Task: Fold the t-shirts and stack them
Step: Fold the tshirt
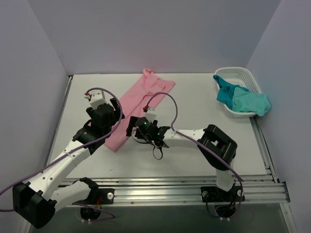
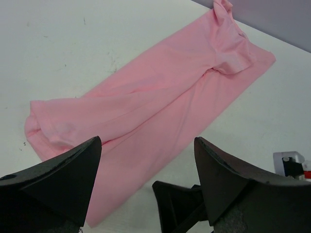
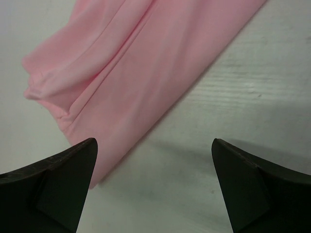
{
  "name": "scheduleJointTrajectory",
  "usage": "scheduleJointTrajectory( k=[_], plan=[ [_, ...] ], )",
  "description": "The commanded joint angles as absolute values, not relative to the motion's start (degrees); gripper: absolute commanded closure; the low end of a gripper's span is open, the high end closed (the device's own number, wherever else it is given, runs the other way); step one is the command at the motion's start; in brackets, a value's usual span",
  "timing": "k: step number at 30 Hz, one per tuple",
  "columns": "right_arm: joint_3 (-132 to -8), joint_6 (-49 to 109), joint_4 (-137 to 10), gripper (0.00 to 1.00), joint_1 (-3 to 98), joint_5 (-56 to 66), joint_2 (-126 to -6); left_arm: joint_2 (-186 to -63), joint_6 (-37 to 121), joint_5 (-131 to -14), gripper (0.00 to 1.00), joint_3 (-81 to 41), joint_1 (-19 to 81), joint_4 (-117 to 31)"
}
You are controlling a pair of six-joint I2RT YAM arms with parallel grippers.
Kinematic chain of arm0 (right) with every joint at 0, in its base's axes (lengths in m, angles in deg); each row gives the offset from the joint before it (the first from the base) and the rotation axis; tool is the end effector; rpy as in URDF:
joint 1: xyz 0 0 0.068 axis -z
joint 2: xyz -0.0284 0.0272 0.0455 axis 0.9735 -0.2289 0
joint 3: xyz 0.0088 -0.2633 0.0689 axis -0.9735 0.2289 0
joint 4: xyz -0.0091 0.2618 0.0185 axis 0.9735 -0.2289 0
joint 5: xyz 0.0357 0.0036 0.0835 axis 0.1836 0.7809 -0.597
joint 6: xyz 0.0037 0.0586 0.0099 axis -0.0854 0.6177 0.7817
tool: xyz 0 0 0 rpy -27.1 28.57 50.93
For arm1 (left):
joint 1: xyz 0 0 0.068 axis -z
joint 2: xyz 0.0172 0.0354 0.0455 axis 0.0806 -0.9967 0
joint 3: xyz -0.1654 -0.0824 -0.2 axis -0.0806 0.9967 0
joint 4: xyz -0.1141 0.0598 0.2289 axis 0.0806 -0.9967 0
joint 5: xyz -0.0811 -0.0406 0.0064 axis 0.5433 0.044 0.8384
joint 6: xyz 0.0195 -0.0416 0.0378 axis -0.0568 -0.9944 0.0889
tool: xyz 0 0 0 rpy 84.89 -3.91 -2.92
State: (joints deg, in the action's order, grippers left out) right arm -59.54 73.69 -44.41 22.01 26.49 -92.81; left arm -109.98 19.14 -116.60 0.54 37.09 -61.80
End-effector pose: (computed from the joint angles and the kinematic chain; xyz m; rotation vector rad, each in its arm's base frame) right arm 0.2558 0.3442 0.1929 0.0839 2.1103 0.9288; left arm 0.2179 -0.1083 0.3180 -0.4173 1.8814 -0.1448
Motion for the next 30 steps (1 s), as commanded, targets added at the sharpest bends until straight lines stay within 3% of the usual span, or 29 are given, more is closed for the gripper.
scheduleJointTrajectory(
  k=[1, 20, 21, 24, 25, 28, 30],
  plan=[
    [-64.57, 77.00, -45.09, 0.00, 18.86, 30.11, -94.18, -107.67, 18.59, -117.17, 0.14, 1.02, 36.00, -62.98],
    [-71.69, 81.66, -43.24, 0.02, 15.16, 25.89, -108.24, -105.56, 18.68, -115.68, 0.14, 3.13, 32.66, -63.86],
    [-72.04, 81.66, -43.16, 0.07, 15.07, 25.63, -108.60, -105.56, 18.77, -115.68, 0.14, 3.04, 32.49, -63.95],
    [-72.75, 81.66, -43.16, 0.39, 14.89, 25.10, -109.48, -105.30, 18.85, -115.77, 0.14, 3.13, 32.22, -64.30],
    [-72.66, 81.75, -43.16, 0.60, 14.89, 25.10, -109.57, -105.04, 18.85, -115.85, 0.14, 3.13, 32.14, -64.47],
    [-72.31, 82.01, -44.20, 1.00, 15.07, 25.63, -109.65, -104.51, 18.85, -115.94, 0.14, 3.57, 31.87, -64.47],
    [-71.35, 82.02, -44.21, 1.00, 15.42, 25.98, -109.30, -104.33, 18.77, -115.85, 0.14, 3.74, 31.78, -64.47]
  ],
)
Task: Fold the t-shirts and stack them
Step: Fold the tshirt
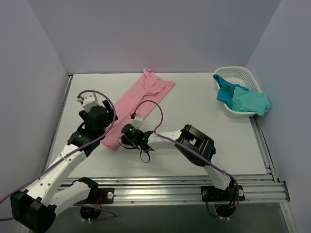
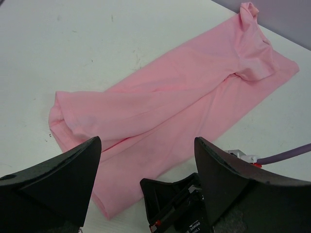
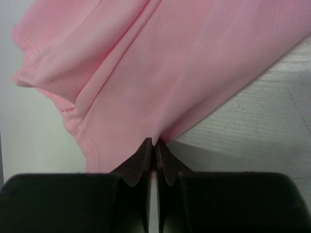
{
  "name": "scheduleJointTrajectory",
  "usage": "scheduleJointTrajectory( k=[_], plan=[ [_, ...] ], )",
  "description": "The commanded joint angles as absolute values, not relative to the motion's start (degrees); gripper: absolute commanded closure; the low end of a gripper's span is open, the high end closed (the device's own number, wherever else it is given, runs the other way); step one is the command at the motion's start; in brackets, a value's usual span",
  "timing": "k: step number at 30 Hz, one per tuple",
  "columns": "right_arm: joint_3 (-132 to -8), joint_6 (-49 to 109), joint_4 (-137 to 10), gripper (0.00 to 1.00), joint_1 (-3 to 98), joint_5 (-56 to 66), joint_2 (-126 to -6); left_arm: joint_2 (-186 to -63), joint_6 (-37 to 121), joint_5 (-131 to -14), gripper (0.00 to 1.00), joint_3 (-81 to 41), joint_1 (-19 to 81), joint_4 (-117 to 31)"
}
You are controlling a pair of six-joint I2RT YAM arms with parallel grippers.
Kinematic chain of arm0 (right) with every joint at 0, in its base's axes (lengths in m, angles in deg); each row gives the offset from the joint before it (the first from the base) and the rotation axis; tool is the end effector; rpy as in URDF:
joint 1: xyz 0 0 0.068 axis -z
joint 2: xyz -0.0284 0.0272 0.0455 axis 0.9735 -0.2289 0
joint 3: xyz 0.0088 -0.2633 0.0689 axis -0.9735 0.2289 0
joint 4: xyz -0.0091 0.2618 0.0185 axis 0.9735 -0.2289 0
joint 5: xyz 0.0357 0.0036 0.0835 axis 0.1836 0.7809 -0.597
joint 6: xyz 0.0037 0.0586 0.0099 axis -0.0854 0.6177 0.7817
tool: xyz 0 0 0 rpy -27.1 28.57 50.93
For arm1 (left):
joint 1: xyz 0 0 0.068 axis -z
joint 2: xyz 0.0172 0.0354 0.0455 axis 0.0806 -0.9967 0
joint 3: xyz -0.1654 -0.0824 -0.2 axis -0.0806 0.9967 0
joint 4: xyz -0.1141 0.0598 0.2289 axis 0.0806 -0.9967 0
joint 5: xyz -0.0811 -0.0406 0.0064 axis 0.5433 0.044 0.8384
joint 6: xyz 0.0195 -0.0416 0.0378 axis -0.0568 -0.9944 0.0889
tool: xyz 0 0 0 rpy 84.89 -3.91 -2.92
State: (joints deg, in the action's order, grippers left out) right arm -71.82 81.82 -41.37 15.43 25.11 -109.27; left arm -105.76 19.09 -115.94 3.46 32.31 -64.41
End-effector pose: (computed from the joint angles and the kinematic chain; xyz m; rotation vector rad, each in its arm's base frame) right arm 0.2413 0.4221 0.1416 0.0962 2.1886 1.0788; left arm 0.2101 -0.0818 0.3112 -0.4848 1.8851 -0.0855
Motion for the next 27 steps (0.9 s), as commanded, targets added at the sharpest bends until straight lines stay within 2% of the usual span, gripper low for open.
scheduleJointTrajectory(
  k=[1, 4, 8, 12, 19, 26, 27],
  plan=[
    [-70.82, 82.10, -44.39, 1.00, 15.42, 26.24, -108.96, -104.33, 18.77, -115.85, 0.14, 3.83, 31.78, -64.47],
    [-67.75, 81.93, -45.70, 1.00, 15.77, 28.00, -106.15, -104.51, 18.77, -115.50, 0.14, 3.83, 31.61, -64.74],
    [-60.02, 81.75, -48.86, 1.00, 17.26, 32.65, -96.68, -103.98, 16.85, -114.45, 0.14, 4.01, 31.69, -65.96],
    [-51.59, 81.40, -53.43, 1.00, 19.81, 37.65, -88.05, -104.07, 12.97, -106.03, 0.15, 4.62, 32.57, -67.38],
    [-38.85, 83.51, -60.55, 1.00, 23.59, 43.20, -72.24, -102.40, 9.55, -107.77, 0.15, 11.03, 41.09, -68.69],
    [-32.85, 83.16, -60.91, 1.00, 25.62, 43.47, -67.73, -106.08, 4.62, -108.03, 0.16, 18.77, 47.77, -62.29],
    [-32.93, 83.16, -60.82, 0.80, 25.62, 43.21, -68.08, -107.74, 4.18, -109.08, 0.16, 19.03, 48.74, -61.67]
  ],
)
